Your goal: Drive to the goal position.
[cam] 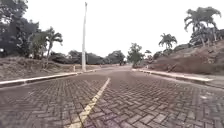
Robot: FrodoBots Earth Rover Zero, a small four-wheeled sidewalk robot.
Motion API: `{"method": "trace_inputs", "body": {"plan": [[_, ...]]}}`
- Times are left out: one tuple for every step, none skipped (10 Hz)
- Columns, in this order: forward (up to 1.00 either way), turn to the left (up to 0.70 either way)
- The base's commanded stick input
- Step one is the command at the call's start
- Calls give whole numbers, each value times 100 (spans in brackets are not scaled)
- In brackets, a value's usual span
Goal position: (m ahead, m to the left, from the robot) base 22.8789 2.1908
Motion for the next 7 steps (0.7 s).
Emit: {"method": "trace_inputs", "body": {"plan": [[100, 0], [100, 0], [100, 0], [100, 0], [100, 0], [100, 0], [100, 0]]}}
